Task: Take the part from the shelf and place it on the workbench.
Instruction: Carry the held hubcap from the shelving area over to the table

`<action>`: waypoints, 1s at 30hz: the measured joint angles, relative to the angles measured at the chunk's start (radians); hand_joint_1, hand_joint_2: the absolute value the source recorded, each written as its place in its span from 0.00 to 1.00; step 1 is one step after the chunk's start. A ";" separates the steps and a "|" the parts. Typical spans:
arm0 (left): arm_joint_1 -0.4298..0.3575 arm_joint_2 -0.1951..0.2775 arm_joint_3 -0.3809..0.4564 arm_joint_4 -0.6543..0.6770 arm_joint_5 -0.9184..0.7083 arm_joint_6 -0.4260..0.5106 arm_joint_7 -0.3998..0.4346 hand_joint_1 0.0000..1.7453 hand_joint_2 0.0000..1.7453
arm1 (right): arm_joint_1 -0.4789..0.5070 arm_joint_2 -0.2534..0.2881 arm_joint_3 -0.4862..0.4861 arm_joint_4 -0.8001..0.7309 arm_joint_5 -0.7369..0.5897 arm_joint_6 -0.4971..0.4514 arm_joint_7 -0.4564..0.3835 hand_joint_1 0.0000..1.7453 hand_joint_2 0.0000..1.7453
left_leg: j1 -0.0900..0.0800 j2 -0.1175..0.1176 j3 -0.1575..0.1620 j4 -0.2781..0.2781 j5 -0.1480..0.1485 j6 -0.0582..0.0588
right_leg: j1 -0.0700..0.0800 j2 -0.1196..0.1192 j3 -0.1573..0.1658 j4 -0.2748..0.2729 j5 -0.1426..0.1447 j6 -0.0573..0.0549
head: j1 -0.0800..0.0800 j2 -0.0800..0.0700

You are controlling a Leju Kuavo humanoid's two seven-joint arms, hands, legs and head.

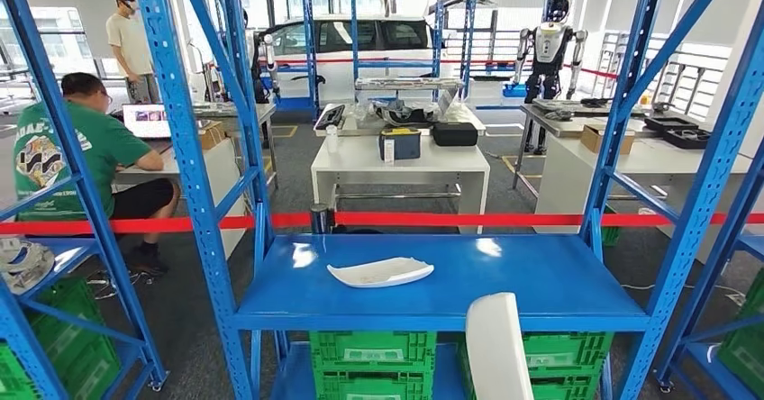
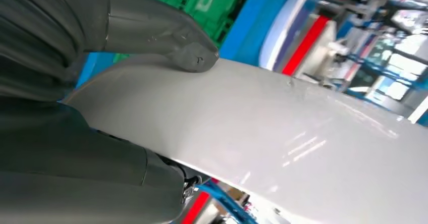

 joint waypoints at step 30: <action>0.017 0.036 0.000 0.002 -0.020 0.032 -0.008 0.00 1.00 | -0.048 0.033 0.012 0.153 -0.132 0.013 -0.077 1.00 1.00 | -0.009 0.000 -0.029 0.009 0.016 0.006 | 0.004 0.000 0.007 0.002 -0.016 -0.011 | -0.004 0.001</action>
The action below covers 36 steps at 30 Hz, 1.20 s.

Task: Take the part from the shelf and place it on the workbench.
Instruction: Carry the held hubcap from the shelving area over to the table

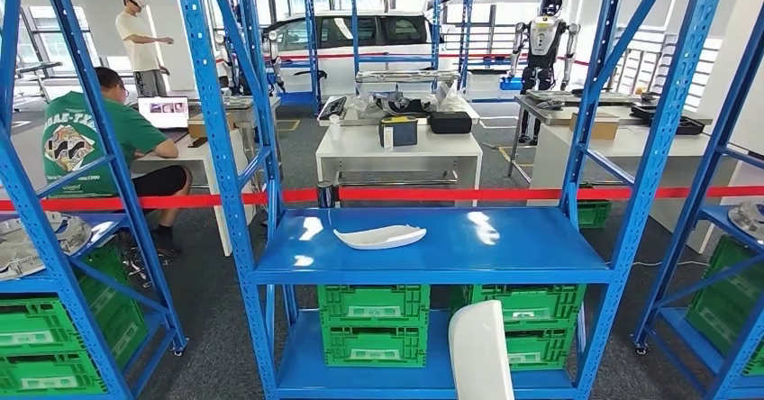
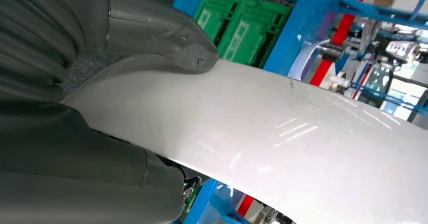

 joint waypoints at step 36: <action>0.021 -0.003 0.002 0.006 0.011 0.007 0.000 0.00 1.00 | -0.029 -0.004 0.019 0.056 0.013 0.046 0.051 1.00 1.00 | 0.000 0.012 -0.044 -0.026 0.058 0.043 | -0.002 0.013 -0.034 0.081 -0.099 0.024 | -0.008 0.000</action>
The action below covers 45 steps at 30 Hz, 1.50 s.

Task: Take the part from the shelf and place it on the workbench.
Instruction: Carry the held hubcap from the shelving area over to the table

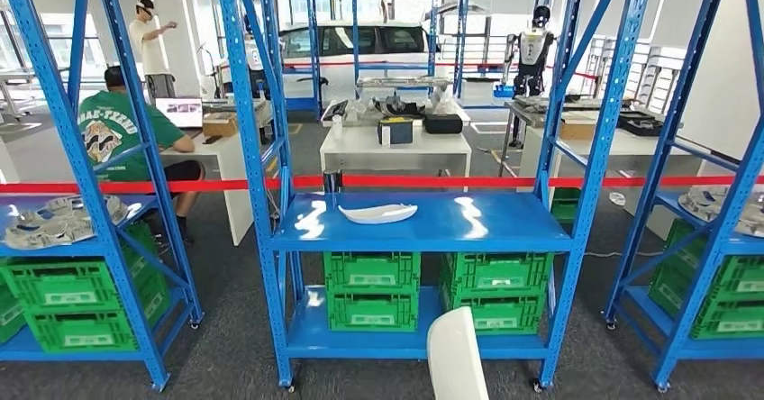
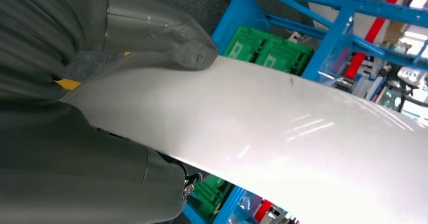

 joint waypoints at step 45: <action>-0.008 0.024 0.032 0.000 0.015 0.019 0.012 0.00 1.00 | -0.001 0.000 0.024 0.022 -0.022 -0.012 0.009 1.00 1.00 | 0.000 0.001 -0.155 0.096 0.023 -0.045 | 0.005 -0.006 0.184 -0.108 -0.032 -0.044 | 0.000 0.000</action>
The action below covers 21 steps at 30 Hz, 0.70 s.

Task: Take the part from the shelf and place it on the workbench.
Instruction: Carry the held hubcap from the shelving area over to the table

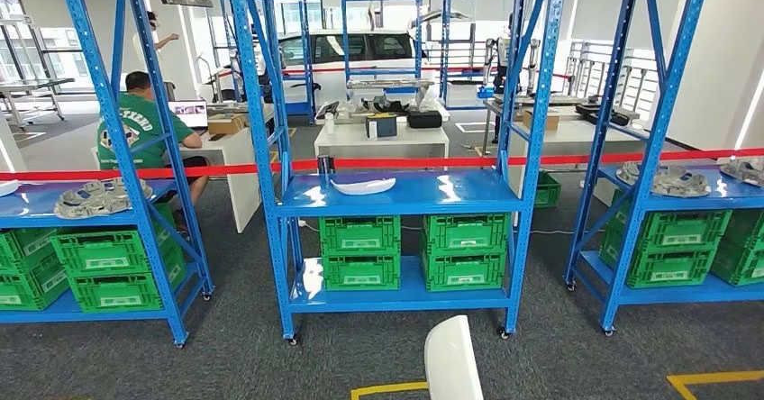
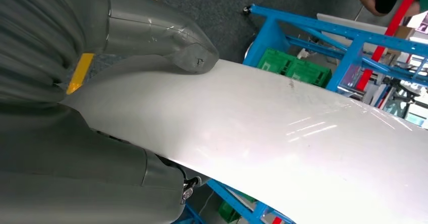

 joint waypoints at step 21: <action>0.002 -0.007 0.000 0.003 -0.004 0.005 0.011 0.00 1.00 | 0.003 -0.001 -0.002 0.009 0.009 0.018 0.013 1.00 1.00 | 0.000 0.004 0.085 -0.068 0.005 0.050 | -0.007 0.002 -0.178 0.297 -0.038 0.053 | 0.001 0.000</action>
